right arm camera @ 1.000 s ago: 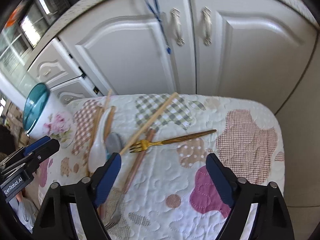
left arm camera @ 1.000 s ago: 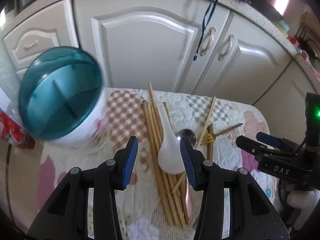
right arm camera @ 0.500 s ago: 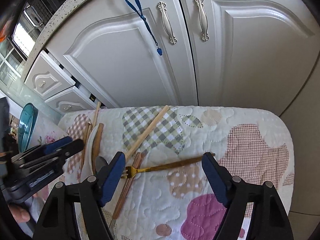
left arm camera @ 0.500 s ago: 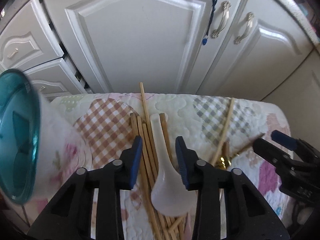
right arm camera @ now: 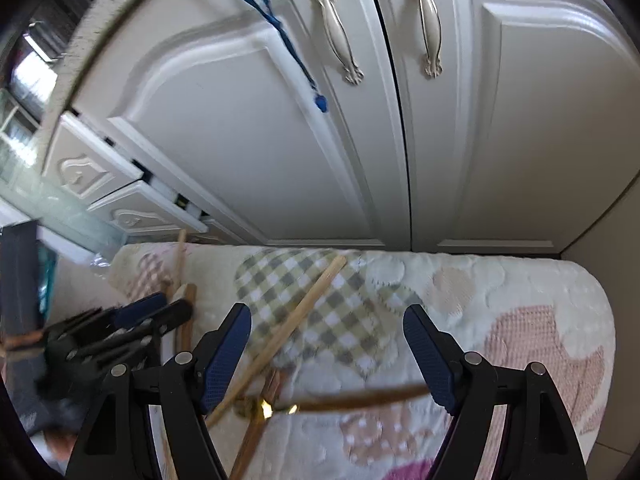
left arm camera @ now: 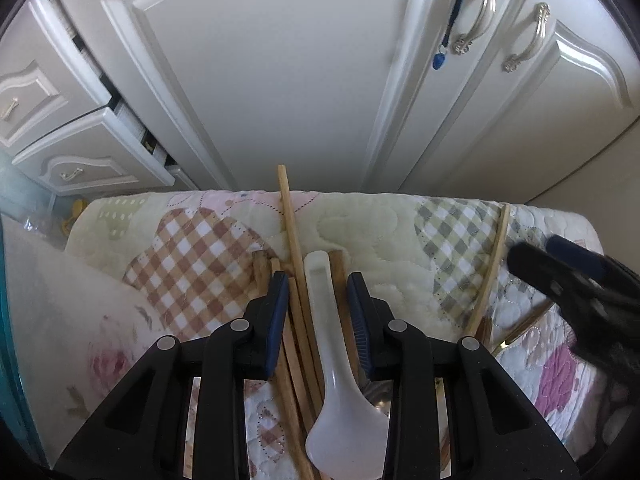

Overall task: Organize utensils
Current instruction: 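Lower the left tool and grasp the white plastic spoon by its handle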

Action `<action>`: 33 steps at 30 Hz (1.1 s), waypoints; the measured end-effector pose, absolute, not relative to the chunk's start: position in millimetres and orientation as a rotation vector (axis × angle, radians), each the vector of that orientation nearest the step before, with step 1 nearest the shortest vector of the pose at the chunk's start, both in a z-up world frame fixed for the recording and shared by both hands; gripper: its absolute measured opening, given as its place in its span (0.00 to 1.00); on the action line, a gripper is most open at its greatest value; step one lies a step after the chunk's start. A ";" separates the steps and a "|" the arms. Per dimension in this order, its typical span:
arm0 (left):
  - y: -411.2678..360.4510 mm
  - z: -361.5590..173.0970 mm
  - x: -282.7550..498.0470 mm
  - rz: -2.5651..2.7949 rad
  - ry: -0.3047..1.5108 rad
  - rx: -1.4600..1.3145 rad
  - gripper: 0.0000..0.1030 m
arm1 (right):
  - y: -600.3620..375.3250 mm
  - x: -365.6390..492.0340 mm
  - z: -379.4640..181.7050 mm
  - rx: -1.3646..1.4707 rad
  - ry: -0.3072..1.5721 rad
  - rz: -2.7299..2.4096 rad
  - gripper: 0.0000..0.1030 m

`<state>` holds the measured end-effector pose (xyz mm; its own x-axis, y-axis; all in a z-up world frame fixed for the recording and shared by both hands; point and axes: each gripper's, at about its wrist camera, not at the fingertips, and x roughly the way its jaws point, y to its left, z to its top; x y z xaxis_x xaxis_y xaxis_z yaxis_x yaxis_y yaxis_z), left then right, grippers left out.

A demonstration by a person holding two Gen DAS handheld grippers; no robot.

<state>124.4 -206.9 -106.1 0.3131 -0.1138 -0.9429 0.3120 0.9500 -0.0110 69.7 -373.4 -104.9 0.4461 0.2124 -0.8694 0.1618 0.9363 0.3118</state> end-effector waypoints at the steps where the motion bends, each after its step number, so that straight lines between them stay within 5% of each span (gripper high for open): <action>1: -206.3 -105.9 125.5 -0.293 1.225 0.176 0.22 | -373.6 72.5 -107.6 0.383 1.122 0.032 0.55; 5: -206.3 -101.9 123.7 -0.306 1.238 0.136 0.12 | -365.9 84.0 -116.1 0.383 1.134 0.041 0.43; 8: -199.1 -97.1 118.3 -0.340 1.241 0.101 0.11 | -361.8 87.6 -116.4 0.366 1.139 0.061 0.14; 12: -187.3 -86.7 99.2 -0.393 1.225 0.058 0.11 | -358.3 78.9 -110.3 0.363 1.139 0.111 0.06; 22: -145.3 -42.5 41.9 -0.480 1.133 -0.031 0.11 | -367.3 38.2 -86.3 0.363 1.090 0.101 0.07; 25: -130.2 -28.7 27.9 -0.487 1.103 -0.061 0.11 | -368.2 51.5 -96.7 0.441 1.109 0.074 0.45; 27: -121.7 -20.4 17.7 -0.486 1.079 -0.065 0.09 | -358.1 61.7 -102.4 0.429 1.134 0.086 0.44; 28: -117.1 -16.8 13.8 -0.485 1.074 -0.067 0.02 | -350.3 68.4 -106.4 0.392 1.153 0.081 0.38; 31: -104.0 -4.9 6.2 -0.486 1.048 -0.077 0.02 | -335.9 85.6 -118.0 0.291 1.176 0.023 0.16; 33: -96.5 0.2 3.8 -0.481 1.034 -0.087 0.02 | -336.9 86.8 -117.3 0.253 1.191 0.019 0.13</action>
<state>3.8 -96.5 0.2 0.4175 -0.4230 -0.8042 0.3426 0.8930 -0.2919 86.8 -336.9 -117.3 0.3742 0.1472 -0.9156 0.1184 0.9717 0.2046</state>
